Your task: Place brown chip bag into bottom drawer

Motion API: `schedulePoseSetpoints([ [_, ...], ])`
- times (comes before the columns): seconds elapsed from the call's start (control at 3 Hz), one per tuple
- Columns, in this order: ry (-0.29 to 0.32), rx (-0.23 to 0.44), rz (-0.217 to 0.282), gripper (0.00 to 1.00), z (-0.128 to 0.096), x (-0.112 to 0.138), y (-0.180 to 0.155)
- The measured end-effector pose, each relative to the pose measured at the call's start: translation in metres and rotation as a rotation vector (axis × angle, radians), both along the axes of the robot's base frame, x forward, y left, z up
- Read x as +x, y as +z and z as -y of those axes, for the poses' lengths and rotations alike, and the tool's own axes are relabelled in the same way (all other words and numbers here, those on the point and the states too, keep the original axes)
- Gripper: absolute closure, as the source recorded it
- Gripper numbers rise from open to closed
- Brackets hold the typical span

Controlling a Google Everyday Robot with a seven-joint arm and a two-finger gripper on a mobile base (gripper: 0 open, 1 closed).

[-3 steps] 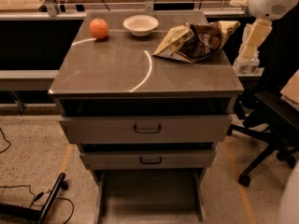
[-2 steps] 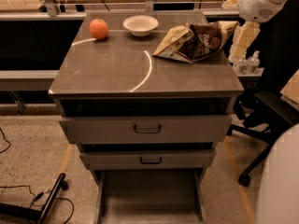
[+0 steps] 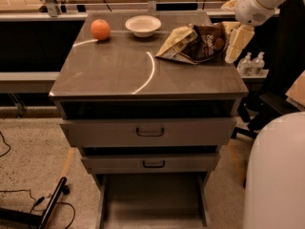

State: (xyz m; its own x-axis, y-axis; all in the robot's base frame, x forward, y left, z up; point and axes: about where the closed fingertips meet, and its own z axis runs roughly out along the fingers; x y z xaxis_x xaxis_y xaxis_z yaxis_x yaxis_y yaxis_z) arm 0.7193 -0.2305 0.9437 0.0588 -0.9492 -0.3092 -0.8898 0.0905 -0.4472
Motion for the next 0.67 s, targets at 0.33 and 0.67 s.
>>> schedulePoseSetpoints([
  [0.33,0.004,0.006,0.002,0.18,-0.008,0.014,-0.008],
  [0.67,0.001,-0.001,-0.003,0.42,-0.008,0.027,-0.02],
])
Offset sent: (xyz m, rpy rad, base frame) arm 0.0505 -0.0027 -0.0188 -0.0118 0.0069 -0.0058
